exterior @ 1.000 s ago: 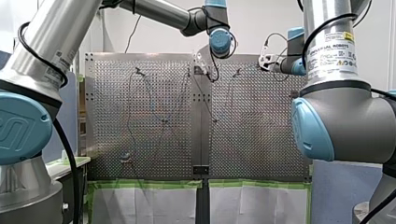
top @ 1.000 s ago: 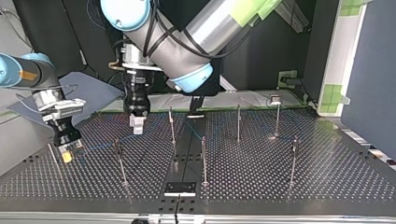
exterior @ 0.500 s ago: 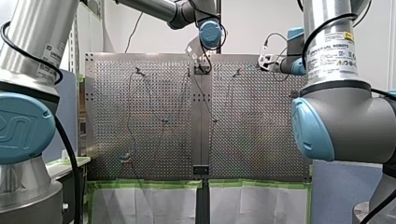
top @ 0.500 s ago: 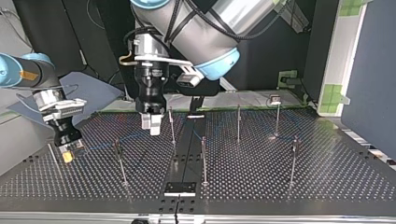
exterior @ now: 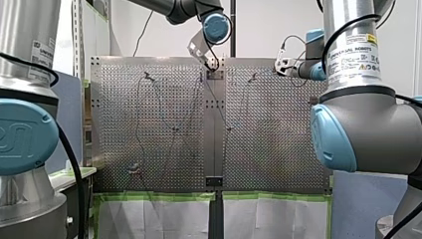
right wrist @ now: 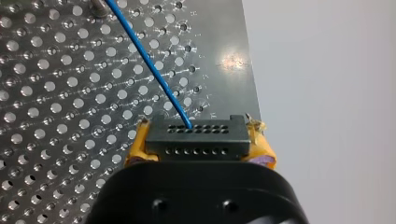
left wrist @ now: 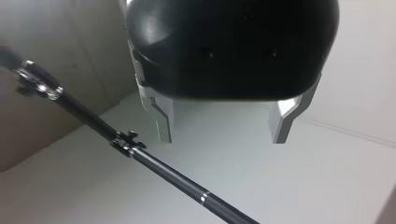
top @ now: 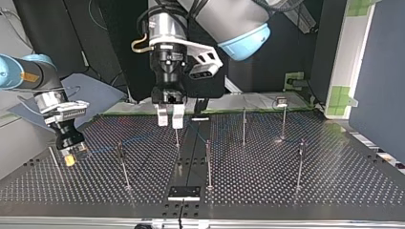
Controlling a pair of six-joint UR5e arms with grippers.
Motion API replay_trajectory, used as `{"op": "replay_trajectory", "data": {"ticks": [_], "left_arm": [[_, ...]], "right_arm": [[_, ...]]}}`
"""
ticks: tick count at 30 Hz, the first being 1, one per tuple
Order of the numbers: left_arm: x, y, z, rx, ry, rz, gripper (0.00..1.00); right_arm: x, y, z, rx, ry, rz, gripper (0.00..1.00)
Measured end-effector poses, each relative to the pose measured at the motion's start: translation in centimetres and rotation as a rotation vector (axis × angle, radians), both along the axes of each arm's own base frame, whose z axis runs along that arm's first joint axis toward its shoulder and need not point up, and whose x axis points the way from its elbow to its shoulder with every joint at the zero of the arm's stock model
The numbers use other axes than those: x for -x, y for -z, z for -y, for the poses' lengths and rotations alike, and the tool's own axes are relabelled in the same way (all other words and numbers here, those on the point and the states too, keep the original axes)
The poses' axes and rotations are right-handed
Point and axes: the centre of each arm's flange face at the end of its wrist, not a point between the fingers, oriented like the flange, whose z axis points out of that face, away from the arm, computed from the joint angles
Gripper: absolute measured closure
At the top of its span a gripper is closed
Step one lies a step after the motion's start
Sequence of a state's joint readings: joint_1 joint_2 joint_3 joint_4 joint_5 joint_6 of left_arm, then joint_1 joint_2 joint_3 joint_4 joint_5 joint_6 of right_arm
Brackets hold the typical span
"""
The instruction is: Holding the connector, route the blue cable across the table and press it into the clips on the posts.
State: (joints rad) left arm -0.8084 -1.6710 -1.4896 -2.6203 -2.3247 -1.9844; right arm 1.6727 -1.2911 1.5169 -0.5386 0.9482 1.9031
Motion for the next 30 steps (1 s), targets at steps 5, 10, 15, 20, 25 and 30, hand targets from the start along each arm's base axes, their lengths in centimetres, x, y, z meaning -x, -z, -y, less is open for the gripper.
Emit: {"op": "replay_trajectory", "data": {"ticks": [5, 10, 15, 20, 25, 30], "left_arm": [[1.3, 0.1, -0.4, 0.054, 0.021, 0.019, 0.0], [1.6, 2.3, -0.1, 0.031, 0.012, 0.009, 0.0], [1.8, 5.0, 0.5, -0.022, 0.008, -0.005, 0.0], [1.6, 7.6, 0.6, -0.08, -0.002, -0.01, 0.0], [1.6, 9.3, 0.5, -0.133, 0.009, 0.002, 0.0], [1.8, 10.9, 0.3, -0.148, 0.02, 0.011, 0.0]], "right_arm": [[0.0, 0.0, 0.0, 0.0, 0.0, 0.0, 1.0], [0.1, 0.0, 0.0, 0.0, 0.001, -0.001, 1.0], [0.1, 0.0, 0.1, 0.001, 0.003, -0.001, 1.0], [0.2, 0.0, 0.1, 0.001, 0.003, -0.002, 1.0], [0.2, 0.0, 0.1, 0.001, 0.004, -0.002, 1.0], [0.2, 0.0, 0.1, 0.001, 0.004, -0.002, 1.0]]}}
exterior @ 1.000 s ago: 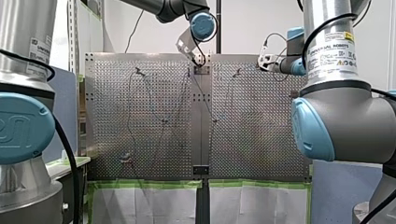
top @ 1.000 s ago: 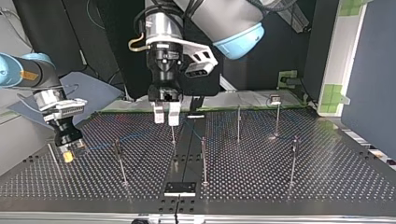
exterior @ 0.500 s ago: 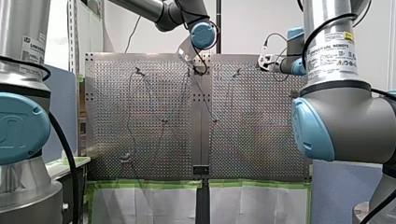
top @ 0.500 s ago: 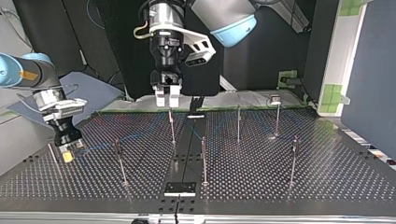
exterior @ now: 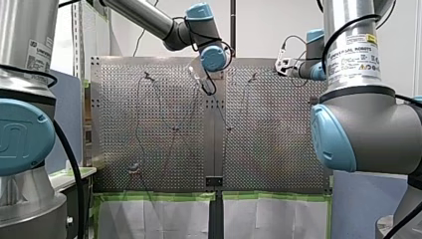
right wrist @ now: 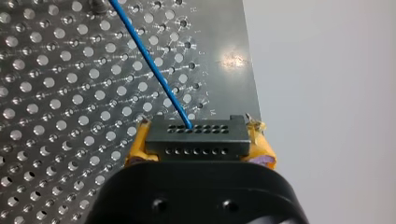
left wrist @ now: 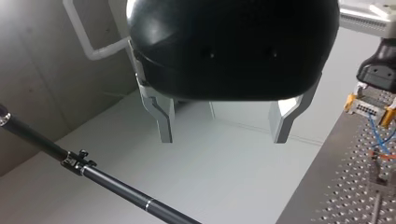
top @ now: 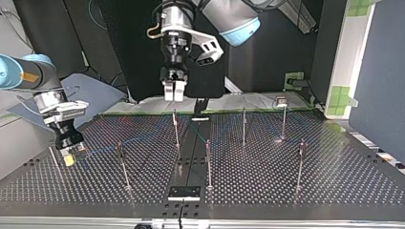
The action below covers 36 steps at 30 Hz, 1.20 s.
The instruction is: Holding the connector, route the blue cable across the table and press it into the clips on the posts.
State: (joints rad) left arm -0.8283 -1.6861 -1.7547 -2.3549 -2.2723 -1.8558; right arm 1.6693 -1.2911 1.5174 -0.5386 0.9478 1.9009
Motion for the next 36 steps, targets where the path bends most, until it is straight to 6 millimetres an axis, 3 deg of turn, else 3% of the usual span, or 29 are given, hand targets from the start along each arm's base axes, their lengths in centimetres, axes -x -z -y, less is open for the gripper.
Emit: {"op": "replay_trajectory", "data": {"ticks": [12, 24, 36], "left_arm": [[0.3, 3.9, -1.0, -0.018, 0.045, 0.02, 0.0], [-2.3, 11.7, -4.6, -0.039, -0.108, -0.062, 0.0], [-0.8, 19.8, -6.6, -0.082, -0.199, -0.155, 0.0]], "right_arm": [[0.0, 0.0, 0.0, 0.0, -0.001, 0.0, 1.0], [0.0, 0.0, 0.0, -0.001, -0.001, 0.0, 1.0], [0.1, 0.0, 0.0, 0.0, 0.001, 0.0, 1.0]]}}
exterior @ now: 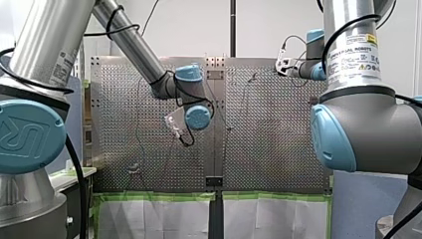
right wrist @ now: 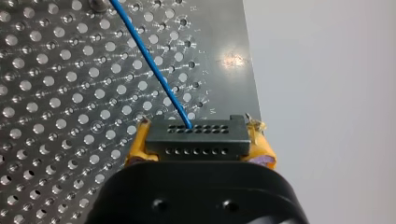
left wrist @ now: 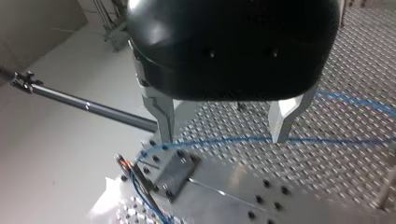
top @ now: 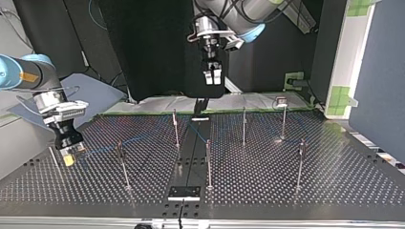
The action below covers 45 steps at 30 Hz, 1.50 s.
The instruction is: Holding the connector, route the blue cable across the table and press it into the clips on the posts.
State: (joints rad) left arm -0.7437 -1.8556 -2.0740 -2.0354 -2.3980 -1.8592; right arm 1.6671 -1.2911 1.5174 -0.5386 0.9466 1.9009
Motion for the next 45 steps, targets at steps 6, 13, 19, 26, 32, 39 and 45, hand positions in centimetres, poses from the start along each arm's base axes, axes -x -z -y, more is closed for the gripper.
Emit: {"op": "replay_trajectory", "data": {"ticks": [6, 13, 19, 26, 32, 39, 45], "left_arm": [[1.6, 2.1, -1.0, -0.018, -0.007, -0.027, 0.0], [3.5, 4.1, -2.4, -0.056, -0.004, -0.067, 0.0], [4.6, 5.5, -3.7, -0.085, -0.005, -0.097, 0.0], [5.7, 6.7, -4.9, -0.113, -0.007, -0.126, 0.0], [5.9, 6.9, -5.1, -0.117, -0.007, -0.13, 0.0], [5.9, 6.9, -5.1, -0.117, -0.007, -0.13, 0.0], [5.9, 6.9, -5.1, -0.118, -0.007, -0.13, 0.0]], "right_arm": [[0.0, 0.0, 0.0, 0.0, 0.0, 0.0, 1.0], [0.0, 0.1, 0.0, -0.005, 0.001, -0.002, 1.0], [-0.6, 0.4, -0.4, -0.014, -0.009, -0.007, 1.0], [-1.3, 0.4, -0.8, -0.015, -0.021, -0.008, 1.0], [-1.4, 0.4, -0.8, -0.015, -0.022, -0.008, 1.0], [-1.4, 0.4, -0.8, -0.016, -0.022, -0.008, 1.0], [-1.4, 0.4, -0.8, -0.015, -0.022, -0.008, 1.0]]}}
